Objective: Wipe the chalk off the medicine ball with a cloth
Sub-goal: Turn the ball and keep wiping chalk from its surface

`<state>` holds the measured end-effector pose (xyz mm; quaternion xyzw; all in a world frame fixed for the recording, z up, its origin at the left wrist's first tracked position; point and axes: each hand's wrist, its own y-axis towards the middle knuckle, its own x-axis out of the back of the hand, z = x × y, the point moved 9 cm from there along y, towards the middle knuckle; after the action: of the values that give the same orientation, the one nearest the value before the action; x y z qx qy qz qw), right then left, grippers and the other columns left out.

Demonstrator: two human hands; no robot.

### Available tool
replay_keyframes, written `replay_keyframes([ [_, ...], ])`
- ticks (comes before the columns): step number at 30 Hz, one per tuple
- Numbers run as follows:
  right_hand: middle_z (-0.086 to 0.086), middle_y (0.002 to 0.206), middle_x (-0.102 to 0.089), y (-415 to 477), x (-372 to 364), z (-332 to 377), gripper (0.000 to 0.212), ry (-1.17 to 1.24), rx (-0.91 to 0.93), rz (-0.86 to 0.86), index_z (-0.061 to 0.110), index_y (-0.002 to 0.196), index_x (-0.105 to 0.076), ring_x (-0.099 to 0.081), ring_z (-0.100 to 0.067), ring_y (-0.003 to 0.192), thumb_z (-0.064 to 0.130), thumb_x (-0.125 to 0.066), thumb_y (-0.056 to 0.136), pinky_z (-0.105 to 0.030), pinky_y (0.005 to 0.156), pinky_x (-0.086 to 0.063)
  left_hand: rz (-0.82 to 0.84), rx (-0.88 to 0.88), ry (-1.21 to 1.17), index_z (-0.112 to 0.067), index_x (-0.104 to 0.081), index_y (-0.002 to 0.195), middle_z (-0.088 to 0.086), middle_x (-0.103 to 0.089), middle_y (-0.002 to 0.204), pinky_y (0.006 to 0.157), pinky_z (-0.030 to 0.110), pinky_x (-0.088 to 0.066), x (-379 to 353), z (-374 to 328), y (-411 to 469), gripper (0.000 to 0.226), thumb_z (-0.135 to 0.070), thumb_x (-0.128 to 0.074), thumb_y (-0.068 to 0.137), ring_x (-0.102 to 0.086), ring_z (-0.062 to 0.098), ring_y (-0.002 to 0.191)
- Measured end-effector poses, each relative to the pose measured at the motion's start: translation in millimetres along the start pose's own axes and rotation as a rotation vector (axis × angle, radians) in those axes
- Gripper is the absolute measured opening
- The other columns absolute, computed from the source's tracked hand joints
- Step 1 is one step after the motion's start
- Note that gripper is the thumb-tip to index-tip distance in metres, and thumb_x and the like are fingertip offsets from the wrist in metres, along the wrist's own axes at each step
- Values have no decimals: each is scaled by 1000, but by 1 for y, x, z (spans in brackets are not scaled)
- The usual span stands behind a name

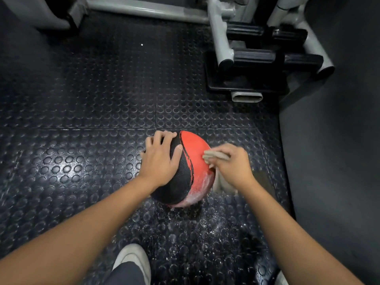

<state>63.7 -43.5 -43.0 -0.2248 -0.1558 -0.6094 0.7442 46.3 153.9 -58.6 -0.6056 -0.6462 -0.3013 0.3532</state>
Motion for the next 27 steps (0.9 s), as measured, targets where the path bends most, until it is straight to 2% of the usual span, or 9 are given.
replay_keyframes([
  [4,3,81,-73,61,-6,1,22,-88,-36,-3,20,88,-76,-63,1,69,-1,-73,80,-9,62,-47,6,-26,23,-24,-42,134,-4,-36,130,89,56,-42,0,-3,-6,63,-59,-19,87,-33,22,118],
  [7,2,80,-71,63,-3,-1,17,-125,-61,-9,13,93,-77,-59,5,66,0,-72,82,-2,56,-41,1,-6,-2,-26,-44,132,-5,-37,128,88,54,-43,1,-2,-3,62,-60,-19,87,-34,22,117],
  [9,9,78,-69,40,4,0,19,-77,-27,-23,16,94,-75,-61,8,65,1,-71,84,-5,60,-46,0,13,-16,-27,-44,130,-6,-38,126,87,53,-44,2,0,2,57,-59,-22,88,-34,21,116],
  [11,6,81,-70,8,9,-5,20,-28,-7,-34,19,92,-74,-65,-2,70,2,-71,83,-11,62,-51,7,33,-23,-26,-44,130,-5,-38,127,89,53,-43,1,0,6,47,-53,-30,94,-34,23,118],
  [14,2,86,-70,-14,10,-14,19,-59,-22,-94,18,91,-75,-65,-7,76,2,-72,82,-9,66,-49,24,59,-13,-25,-44,130,-3,-38,129,91,53,-39,-2,-4,10,39,-46,-35,98,-33,25,120],
  [18,4,87,-69,24,12,-10,20,-61,-26,-158,18,91,-76,-62,-3,78,1,-68,85,-7,69,-47,32,40,24,-25,-43,128,-3,-38,127,91,54,-37,-4,-11,11,39,-48,-34,98,-32,25,118],
  [22,-1,83,-73,46,10,-11,12,-130,-90,-143,12,87,-76,-62,-8,73,3,-68,86,-21,67,-52,9,42,11,-26,-45,128,-3,-39,126,90,53,-40,-3,-11,11,42,-50,-34,96,-34,25,118],
  [25,-1,90,-71,15,14,-8,16,-73,-45,-174,10,93,-76,-60,6,70,0,-67,85,-5,63,-46,-6,99,-25,-28,-46,127,-3,-39,128,90,49,-38,-2,-7,15,36,-47,-37,97,-34,26,119],
  [27,0,92,-68,-13,11,-12,17,-17,-47,-198,10,92,-76,-61,10,72,-2,-68,83,-4,63,-45,-12,154,-32,-28,-45,126,-1,-39,128,88,49,-37,-4,-6,19,35,-46,-37,97,-34,28,119],
])
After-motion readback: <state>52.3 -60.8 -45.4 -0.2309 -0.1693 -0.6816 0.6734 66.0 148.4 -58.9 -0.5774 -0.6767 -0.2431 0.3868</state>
